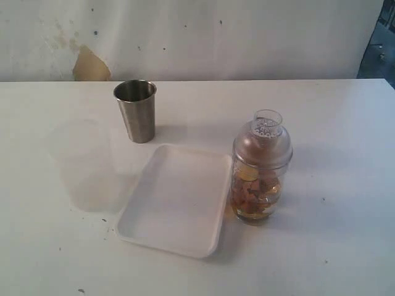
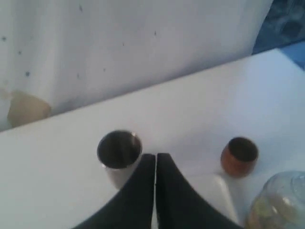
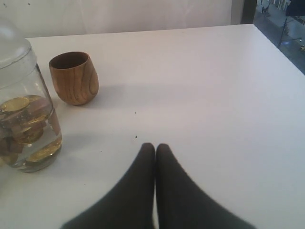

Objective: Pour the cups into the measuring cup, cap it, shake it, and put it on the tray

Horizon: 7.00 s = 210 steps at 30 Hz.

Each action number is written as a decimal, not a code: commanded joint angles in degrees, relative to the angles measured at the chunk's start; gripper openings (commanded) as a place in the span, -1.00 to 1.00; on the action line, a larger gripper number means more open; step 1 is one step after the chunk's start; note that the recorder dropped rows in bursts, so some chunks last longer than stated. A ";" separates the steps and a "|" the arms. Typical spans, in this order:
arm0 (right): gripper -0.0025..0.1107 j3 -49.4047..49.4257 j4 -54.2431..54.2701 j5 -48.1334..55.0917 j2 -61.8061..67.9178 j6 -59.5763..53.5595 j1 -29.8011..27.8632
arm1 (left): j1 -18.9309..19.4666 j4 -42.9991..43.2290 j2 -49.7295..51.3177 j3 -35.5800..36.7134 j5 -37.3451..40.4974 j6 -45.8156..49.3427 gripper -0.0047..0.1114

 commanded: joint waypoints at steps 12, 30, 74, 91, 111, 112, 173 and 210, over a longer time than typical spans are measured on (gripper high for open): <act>-0.96 0.21 0.17 -0.05 -0.38 0.16 -0.25 | -0.09 -1.27 -32.43 47.70 -41.28 1.56 -0.90; -0.96 0.21 0.06 -0.05 -0.38 0.16 -0.25 | -0.09 -1.27 -40.83 69.15 -47.03 1.72 -0.90; -0.96 0.21 0.06 -0.05 -0.38 0.16 -0.25 | 31.53 -3.83 -71.56 87.80 -37.75 1.72 -0.90; -0.96 0.21 0.06 -0.05 -0.38 0.16 -0.25 | 33.87 -3.83 -71.56 87.80 -37.75 1.72 -0.90; -0.96 0.21 0.06 -0.05 -0.38 0.16 -0.25 | 33.86 -3.83 -71.56 87.80 -29.16 1.88 -0.90; -0.96 0.21 0.06 -0.05 -0.38 0.16 -0.25 | 33.86 -3.83 -71.56 87.80 -29.16 1.88 -0.90; 0.24 0.21 -0.82 -39.00 -0.38 11.04 -0.25 | 33.86 -3.83 -71.56 87.80 -29.16 1.88 -0.90; 0.88 -12.65 -32.69 -88.41 93.07 1.90 -0.25 | 33.86 -3.83 -71.56 87.80 -29.16 1.88 -0.90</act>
